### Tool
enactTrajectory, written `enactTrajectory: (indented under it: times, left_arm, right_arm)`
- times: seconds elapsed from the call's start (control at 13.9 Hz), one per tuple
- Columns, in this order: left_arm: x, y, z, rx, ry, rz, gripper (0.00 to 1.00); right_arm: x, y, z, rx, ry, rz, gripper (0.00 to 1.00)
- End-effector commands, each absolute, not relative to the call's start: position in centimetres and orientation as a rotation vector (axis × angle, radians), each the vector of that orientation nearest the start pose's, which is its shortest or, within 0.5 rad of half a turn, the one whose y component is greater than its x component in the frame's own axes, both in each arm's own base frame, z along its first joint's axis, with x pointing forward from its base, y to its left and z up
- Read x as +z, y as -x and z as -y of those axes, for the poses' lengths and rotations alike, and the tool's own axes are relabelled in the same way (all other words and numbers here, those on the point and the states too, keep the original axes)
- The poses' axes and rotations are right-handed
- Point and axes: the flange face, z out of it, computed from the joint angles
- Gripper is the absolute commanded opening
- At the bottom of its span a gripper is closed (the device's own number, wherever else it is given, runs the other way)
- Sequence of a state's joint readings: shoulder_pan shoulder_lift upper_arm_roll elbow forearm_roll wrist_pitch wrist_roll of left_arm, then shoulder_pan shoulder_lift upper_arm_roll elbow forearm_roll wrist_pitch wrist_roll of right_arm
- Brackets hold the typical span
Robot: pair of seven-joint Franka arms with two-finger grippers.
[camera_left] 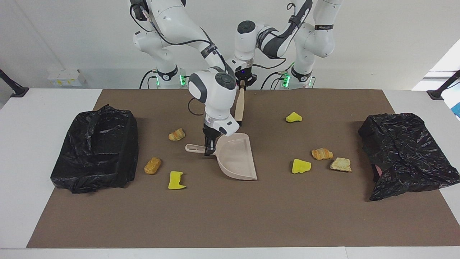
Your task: Sweep and dump trash in bin
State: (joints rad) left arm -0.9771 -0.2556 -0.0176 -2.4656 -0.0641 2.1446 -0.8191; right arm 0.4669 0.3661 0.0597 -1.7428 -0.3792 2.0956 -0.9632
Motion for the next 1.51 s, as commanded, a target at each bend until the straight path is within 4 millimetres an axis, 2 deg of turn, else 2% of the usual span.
enactTrajectory:
  times: [0.0, 0.14, 0.22, 0.43, 0.65, 0.72, 0.93, 1.08, 1.22, 1.44]
  left_arm:
    - [40.5, -26.6, 32.4, 0.160, 3.092, -0.017, 0.00]
    - [41.7, -29.4, 28.3, 0.195, 3.078, 0.118, 0.00]
    - [42.1, -30.6, 26.5, 0.212, 3.079, 0.119, 0.00]
    - [42.1, -33.8, 21.5, 0.252, 3.068, 0.246, 0.00]
    - [41.7, -35.2, 17.4, 0.333, 2.999, 0.501, 0.00]
    - [41.7, -35.3, 16.6, 0.360, 2.973, 0.555, 0.00]
    - [41.8, -34.3, 16.2, 0.409, 2.840, 0.832, 0.00]
    - [42.0, -33.1, 16.7, 0.477, 2.788, 1.024, 0.00]
    - [41.9, -32.4, 17.0, 0.512, 2.756, 1.065, 0.00]
    - [40.5, -31.2, 17.2, 0.599, 2.718, 1.190, 0.00]
  right_arm:
    - [37.1, -55.9, -30.7, -0.153, -1.860, -2.163, 0.00]
    - [37.1, -55.3, -31.1, -0.164, -1.918, -2.187, 0.00]
    - [37.0, -55.3, -31.1, -0.160, -1.939, -2.189, 0.00]
    - [36.9, -55.2, -31.4, -0.149, -1.985, -2.190, 0.00]
    - [36.9, -55.1, -31.6, -0.142, -2.022, -2.190, 0.00]
    - [36.7, -55.1, -31.6, -0.145, -2.029, -2.188, 0.00]
    - [36.8, -54.0, -32.7, -0.174, -2.127, -2.082, 0.00]
    - [36.9, -53.7, -33.2, -0.175, -2.110, -2.078, 0.00]
    - [37.3, -53.0, -34.3, -0.169, -2.021, -2.091, 0.00]
    - [37.5, -53.0, -34.2, -0.161, -1.959, -2.097, 0.00]
